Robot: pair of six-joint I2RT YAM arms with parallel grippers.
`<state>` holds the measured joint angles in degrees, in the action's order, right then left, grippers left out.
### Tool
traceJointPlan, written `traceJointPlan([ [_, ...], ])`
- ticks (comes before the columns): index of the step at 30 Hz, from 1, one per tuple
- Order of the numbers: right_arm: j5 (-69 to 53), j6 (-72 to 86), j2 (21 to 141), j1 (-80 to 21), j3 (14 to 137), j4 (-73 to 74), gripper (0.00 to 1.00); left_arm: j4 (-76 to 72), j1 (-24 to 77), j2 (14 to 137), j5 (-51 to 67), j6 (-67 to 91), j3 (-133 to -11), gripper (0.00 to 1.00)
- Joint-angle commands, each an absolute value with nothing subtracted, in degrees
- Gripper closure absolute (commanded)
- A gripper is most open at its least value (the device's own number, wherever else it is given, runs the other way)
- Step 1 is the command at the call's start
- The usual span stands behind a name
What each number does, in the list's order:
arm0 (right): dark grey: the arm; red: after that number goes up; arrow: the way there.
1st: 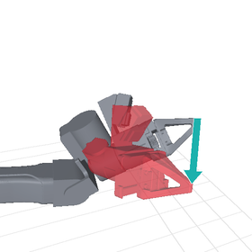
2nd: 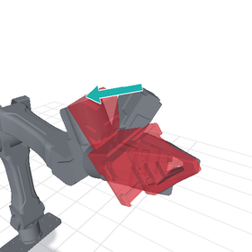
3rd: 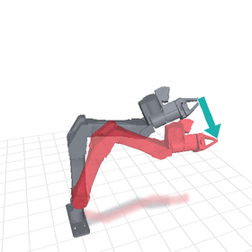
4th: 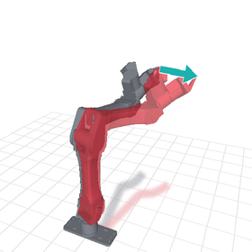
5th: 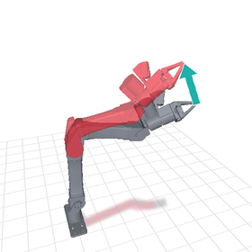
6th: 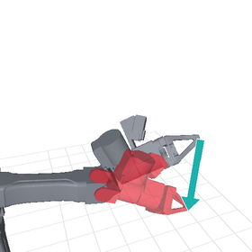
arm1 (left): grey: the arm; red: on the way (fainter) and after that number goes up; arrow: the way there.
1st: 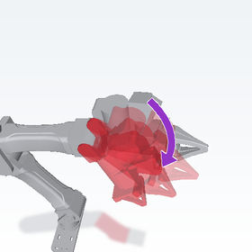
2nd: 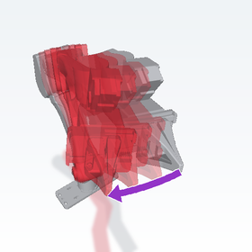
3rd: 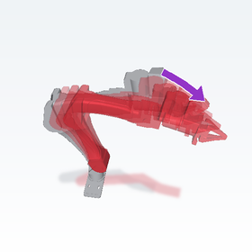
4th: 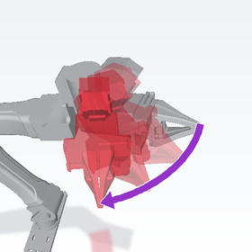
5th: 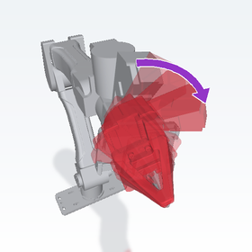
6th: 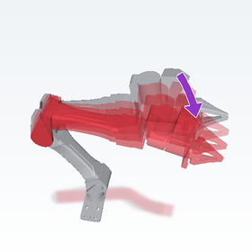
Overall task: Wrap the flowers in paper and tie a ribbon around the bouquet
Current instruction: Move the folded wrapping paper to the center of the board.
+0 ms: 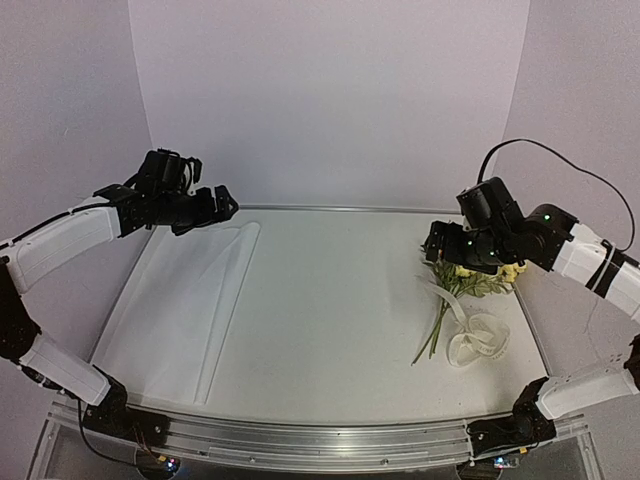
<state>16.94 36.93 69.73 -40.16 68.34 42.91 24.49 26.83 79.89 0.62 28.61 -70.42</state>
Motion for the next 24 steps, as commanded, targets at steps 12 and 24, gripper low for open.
traceJointPlan([
  [12,14.5,37.7,72.7,-40.0,67.4,39.8,0.02,20.9,24.7,79.9,-9.1,37.8,-58.5,0.0],
  [24,12.0,38.3,73.6,-40.0,64.0,36.5,0.02,14.2,26.1,87.3,-6.7,42.1,-50.5,0.0],
])
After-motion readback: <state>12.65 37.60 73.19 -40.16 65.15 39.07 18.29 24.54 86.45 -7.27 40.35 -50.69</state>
